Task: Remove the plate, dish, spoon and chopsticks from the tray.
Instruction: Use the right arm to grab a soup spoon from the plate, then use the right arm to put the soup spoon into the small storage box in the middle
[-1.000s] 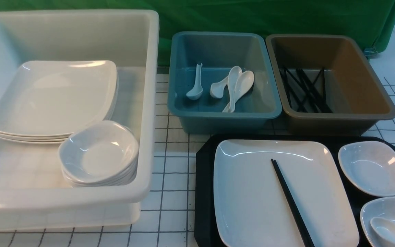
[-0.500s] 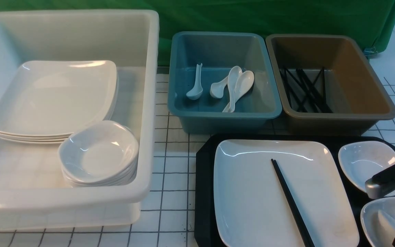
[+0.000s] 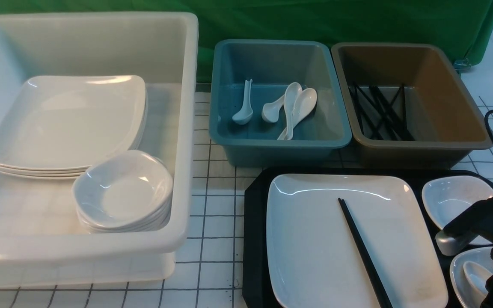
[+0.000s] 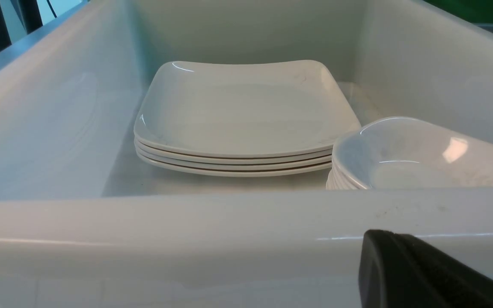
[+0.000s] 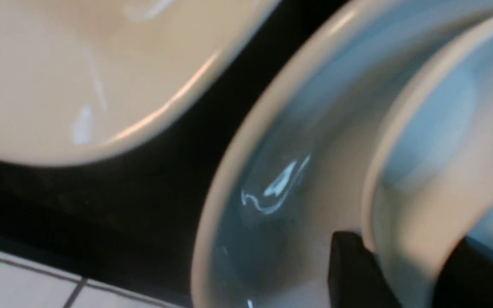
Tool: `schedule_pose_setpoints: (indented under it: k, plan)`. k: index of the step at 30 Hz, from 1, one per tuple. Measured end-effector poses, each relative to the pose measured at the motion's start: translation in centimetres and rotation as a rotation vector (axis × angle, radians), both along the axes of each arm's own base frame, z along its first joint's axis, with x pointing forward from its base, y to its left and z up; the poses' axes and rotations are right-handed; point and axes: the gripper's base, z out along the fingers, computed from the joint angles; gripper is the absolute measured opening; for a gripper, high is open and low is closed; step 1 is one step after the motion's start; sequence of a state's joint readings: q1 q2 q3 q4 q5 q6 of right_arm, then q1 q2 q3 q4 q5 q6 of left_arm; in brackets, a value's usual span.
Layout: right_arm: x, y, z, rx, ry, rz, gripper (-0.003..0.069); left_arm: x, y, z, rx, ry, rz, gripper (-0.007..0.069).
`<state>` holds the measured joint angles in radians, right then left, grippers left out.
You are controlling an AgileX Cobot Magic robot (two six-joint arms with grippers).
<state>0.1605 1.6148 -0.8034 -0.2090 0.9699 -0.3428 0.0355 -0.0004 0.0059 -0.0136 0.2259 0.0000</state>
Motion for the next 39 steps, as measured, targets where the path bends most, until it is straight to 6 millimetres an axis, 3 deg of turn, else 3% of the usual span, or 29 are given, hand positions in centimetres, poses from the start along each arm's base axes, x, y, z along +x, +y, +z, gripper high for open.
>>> schedule_pose_setpoints:
  k: [3, 7, 8, 9, 10, 11, 12, 13, 14, 18, 20, 23, 25, 30, 34, 39]
  plan:
    - [0.2, -0.1, 1.9, -0.013, 0.008, -0.016, 0.0242, 0.0, 0.0, 0.0, 0.000, 0.000, 0.000, 0.0005]
    - [0.7, 0.3, 6.9, 0.029, -0.083, -0.059, 0.0242, 0.0, 0.0, 0.0, 0.000, 0.000, 0.000, 0.0005]
    - [1.2, 0.7, 9.0, 0.077, -0.160, -0.071, 0.0242, 0.0, 0.0, 0.0, 0.000, 0.000, 0.000, 0.0005]
    - [1.2, 0.8, 9.5, 0.087, -0.176, -0.073, 0.0242, 0.0, 0.0, 0.0, 0.000, 0.000, 0.000, 0.0005]
    - [1.9, 1.7, 12.1, 0.166, -0.284, -0.080, 0.0242, 0.0, 0.0, 0.0, 0.000, 0.000, 0.000, 0.0005]
    - [2.0, 1.8, 12.5, 0.175, -0.295, -0.081, 0.0242, 0.0, 0.0, 0.0, 0.000, 0.000, 0.000, 0.0005]
    - [2.9, 3.0, 15.1, 0.270, -0.410, -0.093, 0.0242, 0.0, 0.0, 0.0, 0.000, 0.000, 0.000, 0.0005]
    - [3.0, 3.1, 15.4, 0.274, -0.425, -0.090, 0.0242, 0.0, 0.0, 0.0, 0.000, 0.000, 0.000, 0.0005]
    - [4.2, 4.6, 17.5, 0.368, -0.514, -0.090, 0.0242, 0.0, 0.0, 0.0, 0.000, 0.000, 0.000, 0.0005]
    - [7.6, 7.7, 19.9, 0.502, -0.653, -0.066, 0.0242, 0.0, 0.0, 0.0, 0.000, 0.000, 0.000, 0.0005]
    - [10.6, 10.0, 19.3, 0.541, -0.675, -0.040, 0.0242, 0.0, 0.0, 0.0, 0.000, 0.000, 0.000, 0.0005]
    - [13.4, 12.4, 18.4, 0.565, -0.691, -0.011, 0.0242, 0.0, 0.0, 0.0, 0.000, 0.000, 0.000, 0.0005]
    - [16.4, 14.6, 16.2, 0.575, -0.685, 0.007, 0.0242, 0.0, 0.0, 0.0, 0.000, 0.000, 0.000, 0.0005]
    - [20.8, 17.0, 12.9, 0.594, -0.719, 0.014, 0.0242, 0.0, 0.0, 0.0, 0.000, 0.000, 0.000, 0.0005]
    - [22.2, 17.5, 11.3, 0.600, -0.736, 0.001, 0.0244, 0.0, 0.0, 0.0, 0.000, 0.000, 0.000, 0.0005]
    - [22.9, 17.8, 10.1, 0.609, -0.752, -0.021, 0.0307, 0.0, 0.0, 0.0, 0.000, 0.000, 0.000, 0.0005]
